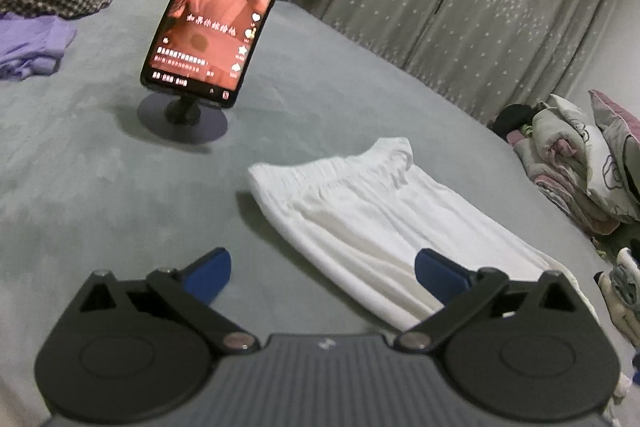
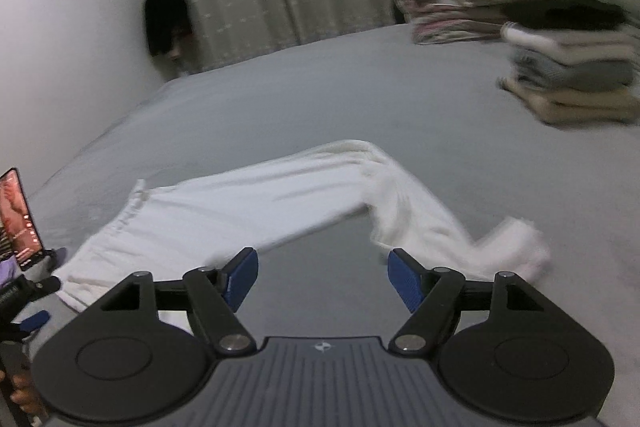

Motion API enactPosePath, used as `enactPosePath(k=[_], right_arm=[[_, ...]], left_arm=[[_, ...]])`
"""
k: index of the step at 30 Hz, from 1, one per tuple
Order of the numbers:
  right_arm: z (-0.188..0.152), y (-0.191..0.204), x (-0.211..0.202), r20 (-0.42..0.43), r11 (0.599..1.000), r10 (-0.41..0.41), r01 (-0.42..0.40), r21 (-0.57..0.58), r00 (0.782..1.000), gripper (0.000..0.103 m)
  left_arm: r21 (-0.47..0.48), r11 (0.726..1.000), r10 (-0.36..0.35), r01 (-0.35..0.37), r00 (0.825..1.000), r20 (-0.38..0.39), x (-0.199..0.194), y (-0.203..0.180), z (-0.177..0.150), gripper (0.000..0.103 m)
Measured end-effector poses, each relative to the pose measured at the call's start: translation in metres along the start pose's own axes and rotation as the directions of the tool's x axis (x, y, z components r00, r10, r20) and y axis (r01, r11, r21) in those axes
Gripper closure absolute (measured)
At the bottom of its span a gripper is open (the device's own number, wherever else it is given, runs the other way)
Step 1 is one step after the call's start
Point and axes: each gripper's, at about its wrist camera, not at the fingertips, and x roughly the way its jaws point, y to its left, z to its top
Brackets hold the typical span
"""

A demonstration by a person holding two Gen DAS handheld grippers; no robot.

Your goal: Fold clothes

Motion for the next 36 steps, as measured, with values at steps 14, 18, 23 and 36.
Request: enactPosePath(k=[14,18,23,36], right_arm=[[-0.051,-0.093,-0.057,-0.019,0.949,-0.05,0.054,0.311,0.999,0.03],[-0.069,-0.095,-0.067,-0.02,0.942,-0.018,0.024,0.335,1.0,0.033],[-0.071,-0.092,-0.069,-0.011,0.947,-0.012,0.015,0.32,1.0,0.048],[-0.065,-0.065,-0.042,0.011,0.981,-0.041,0.038,0.189,0.999,0.091]], left_arm=[[-0.124,0.992,0.009,-0.016,0.998,-0.057,-0.043,-0.037,-0.043,0.0],[-0.142,0.989,-0.043,0.029,0.994,-0.099,-0.052,-0.05,-0.052,0.001],[-0.116,0.987,-0.127,0.108,0.977,-0.17,-0.051,-0.071,-0.06,0.007],[0.09,0.946,-0.272,0.313,0.911,-0.31,-0.054,-0.137,-0.098,0.024]])
